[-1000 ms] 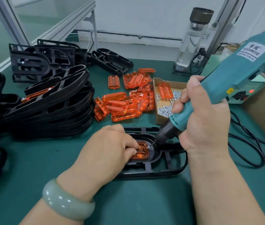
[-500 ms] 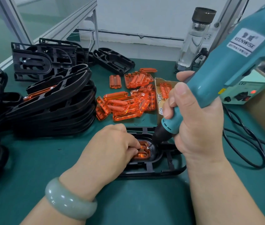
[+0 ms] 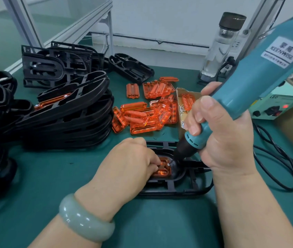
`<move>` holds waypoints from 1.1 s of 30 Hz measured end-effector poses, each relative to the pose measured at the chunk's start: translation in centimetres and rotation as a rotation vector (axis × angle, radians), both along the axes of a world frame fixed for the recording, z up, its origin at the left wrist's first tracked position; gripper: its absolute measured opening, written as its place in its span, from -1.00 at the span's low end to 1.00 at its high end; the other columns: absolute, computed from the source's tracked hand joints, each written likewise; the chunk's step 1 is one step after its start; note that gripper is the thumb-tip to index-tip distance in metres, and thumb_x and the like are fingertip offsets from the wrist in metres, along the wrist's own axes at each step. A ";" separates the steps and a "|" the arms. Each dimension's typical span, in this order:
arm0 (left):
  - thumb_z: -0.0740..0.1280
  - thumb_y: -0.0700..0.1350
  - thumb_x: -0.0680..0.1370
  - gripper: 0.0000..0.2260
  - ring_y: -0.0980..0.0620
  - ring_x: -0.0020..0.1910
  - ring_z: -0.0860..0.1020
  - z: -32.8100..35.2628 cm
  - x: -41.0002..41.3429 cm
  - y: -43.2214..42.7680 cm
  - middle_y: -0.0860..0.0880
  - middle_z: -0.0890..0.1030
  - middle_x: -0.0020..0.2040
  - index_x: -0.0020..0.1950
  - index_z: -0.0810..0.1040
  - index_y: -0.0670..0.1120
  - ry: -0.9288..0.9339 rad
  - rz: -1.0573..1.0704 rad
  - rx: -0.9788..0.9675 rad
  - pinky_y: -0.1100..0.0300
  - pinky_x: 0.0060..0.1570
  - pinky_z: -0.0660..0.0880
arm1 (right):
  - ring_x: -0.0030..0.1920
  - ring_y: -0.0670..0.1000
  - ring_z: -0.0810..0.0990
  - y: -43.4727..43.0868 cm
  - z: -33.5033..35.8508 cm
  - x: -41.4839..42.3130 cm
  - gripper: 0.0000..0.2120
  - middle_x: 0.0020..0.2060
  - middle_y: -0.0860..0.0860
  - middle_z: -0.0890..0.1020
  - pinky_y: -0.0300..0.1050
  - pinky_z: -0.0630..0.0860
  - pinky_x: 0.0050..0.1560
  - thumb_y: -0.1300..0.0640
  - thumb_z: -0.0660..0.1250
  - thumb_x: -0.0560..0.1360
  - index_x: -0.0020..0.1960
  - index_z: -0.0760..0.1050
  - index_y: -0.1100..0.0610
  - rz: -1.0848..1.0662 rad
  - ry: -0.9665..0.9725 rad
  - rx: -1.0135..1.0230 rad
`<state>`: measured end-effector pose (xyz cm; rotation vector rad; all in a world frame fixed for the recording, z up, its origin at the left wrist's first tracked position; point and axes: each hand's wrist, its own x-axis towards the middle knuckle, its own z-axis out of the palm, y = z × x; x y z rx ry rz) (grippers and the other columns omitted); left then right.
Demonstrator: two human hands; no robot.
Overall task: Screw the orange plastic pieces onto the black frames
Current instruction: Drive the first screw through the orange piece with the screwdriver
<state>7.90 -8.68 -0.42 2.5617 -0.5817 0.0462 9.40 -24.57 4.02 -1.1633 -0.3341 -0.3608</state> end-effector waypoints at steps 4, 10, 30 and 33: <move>0.34 0.02 0.52 -0.83 0.09 0.00 0.43 -0.1 0.0 0.0 0.10 0.48 -0.10 0.08 0.64 0.16 0.000 0.003 -0.010 0.21 0.01 0.38 | -0.53 -0.04 0.38 0.0 0.0 0.1 -0.88 -0.46 -0.06 0.41 -0.17 0.34 -0.37 0.29 0.29 0.46 -0.04 0.44 0.13 0.017 -0.028 -0.024; 0.33 0.02 0.52 -0.83 0.09 0.01 0.43 -0.1 0.0 0.0 0.11 0.47 -0.11 0.08 0.64 0.15 -0.004 0.005 -0.023 0.19 0.02 0.39 | -0.52 -0.04 0.39 -0.1 -0.1 0.0 -0.86 -0.45 -0.07 0.43 -0.17 0.36 -0.37 0.26 0.33 0.44 -0.02 0.46 0.12 0.010 -0.030 -0.015; 0.32 0.03 0.52 -0.83 0.10 0.00 0.41 -0.5 0.0 -0.1 0.12 0.42 -0.14 0.08 0.64 0.15 -0.046 0.019 -0.037 0.25 -0.05 0.35 | -0.53 -0.03 0.39 0.0 -0.3 0.0 -0.88 -0.45 -0.08 0.45 -0.20 0.37 -0.38 0.26 0.34 0.46 -0.05 0.48 0.08 -0.005 -0.030 -0.025; 0.32 0.03 0.52 -0.83 0.11 -0.01 0.40 -0.5 0.0 -0.1 0.12 0.43 -0.14 0.08 0.64 0.15 -0.053 0.024 -0.030 0.25 -0.08 0.35 | -0.55 -0.03 0.38 0.4 -0.2 0.0 -0.91 -0.49 -0.08 0.44 -0.23 0.36 -0.40 0.16 0.35 0.40 -0.18 0.53 -0.03 0.046 -0.049 -0.048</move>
